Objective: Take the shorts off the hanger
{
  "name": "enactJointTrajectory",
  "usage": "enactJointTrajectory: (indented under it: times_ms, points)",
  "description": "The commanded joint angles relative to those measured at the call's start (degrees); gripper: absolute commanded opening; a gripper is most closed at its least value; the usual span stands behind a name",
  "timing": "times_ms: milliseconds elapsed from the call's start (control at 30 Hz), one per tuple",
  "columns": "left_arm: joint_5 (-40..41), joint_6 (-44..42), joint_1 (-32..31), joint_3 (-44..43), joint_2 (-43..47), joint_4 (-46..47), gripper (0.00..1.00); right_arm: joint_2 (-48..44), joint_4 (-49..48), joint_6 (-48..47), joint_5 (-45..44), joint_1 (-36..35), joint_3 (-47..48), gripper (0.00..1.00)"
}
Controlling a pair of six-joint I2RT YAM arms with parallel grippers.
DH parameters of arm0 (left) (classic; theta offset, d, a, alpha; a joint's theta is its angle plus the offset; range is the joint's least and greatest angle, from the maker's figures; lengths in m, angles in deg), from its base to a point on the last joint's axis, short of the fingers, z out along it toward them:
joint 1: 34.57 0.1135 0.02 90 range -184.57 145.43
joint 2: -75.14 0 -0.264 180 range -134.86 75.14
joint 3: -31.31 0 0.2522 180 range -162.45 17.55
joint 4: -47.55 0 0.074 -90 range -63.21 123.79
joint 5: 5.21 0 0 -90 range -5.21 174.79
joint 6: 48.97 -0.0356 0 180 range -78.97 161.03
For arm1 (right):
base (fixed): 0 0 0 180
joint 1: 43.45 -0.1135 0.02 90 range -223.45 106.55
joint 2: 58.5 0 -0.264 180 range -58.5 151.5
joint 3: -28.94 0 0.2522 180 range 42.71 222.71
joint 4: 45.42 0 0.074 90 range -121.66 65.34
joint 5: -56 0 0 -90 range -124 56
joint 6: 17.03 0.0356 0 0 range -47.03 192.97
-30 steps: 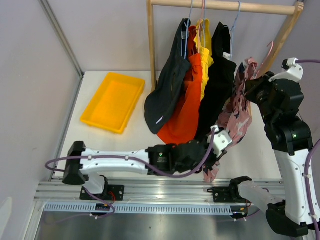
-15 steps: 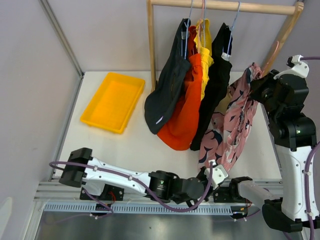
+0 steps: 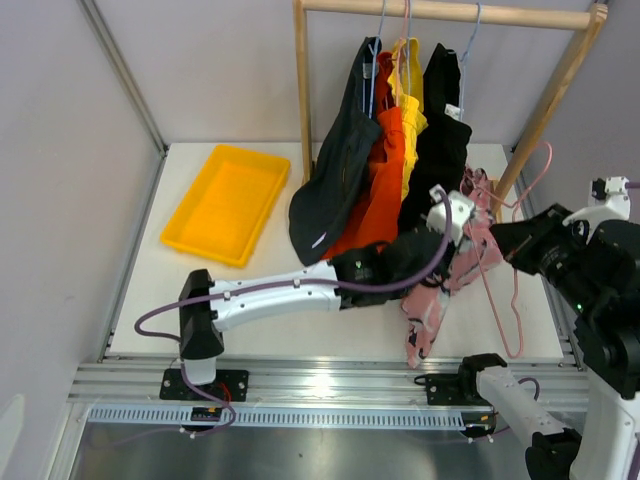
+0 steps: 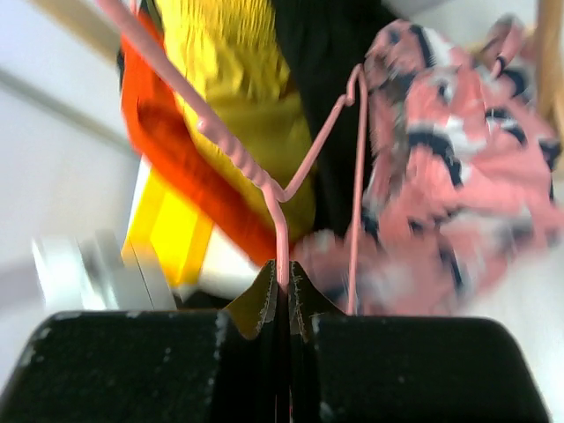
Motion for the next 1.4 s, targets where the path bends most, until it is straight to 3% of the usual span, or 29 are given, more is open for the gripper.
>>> enactJointTrajectory:
  times_ms: [0,100,267,433,567,700,867,1067,1367]
  points:
    - [0.1,-1.7,3.4,-7.4,-0.6,-3.9,0.00,-0.4,9.3,0.7,6.5,0.1,3.9,0.00]
    - [-0.5,-1.0,4.1,-6.3,1.0,-4.1,0.00,0.3,10.4,-0.5,4.3,0.2,6.4,0.00]
    - [-1.4,1.7,1.1,5.4,8.6,-1.5,0.00,4.3,6.0,-3.8,0.5,0.1,8.5,0.00]
    - [5.6,5.2,-9.2,21.1,19.6,-1.8,0.00,14.5,-2.0,-7.9,-6.1,0.1,14.7,0.00]
    - [8.1,11.8,-14.6,33.1,29.5,-4.0,0.00,22.8,-6.3,-10.4,-8.9,0.7,24.9,0.00]
    - [12.6,16.6,-20.0,39.5,37.8,-8.8,0.00,29.7,-11.8,-11.1,-10.9,3.0,31.5,0.00]
    - [19.4,22.3,-22.8,43.2,43.8,-20.3,0.00,36.5,-17.4,-9.4,-10.4,6.0,36.4,0.00]
    - [20.2,26.5,-23.3,46.8,50.8,-23.0,0.00,48.5,-21.7,-7.4,-8.4,9.4,47.5,0.00]
    - [24.0,30.8,-25.6,43.1,51.7,-31.5,0.00,59.4,-27.2,-4.0,-0.6,15.5,48.4,0.00]
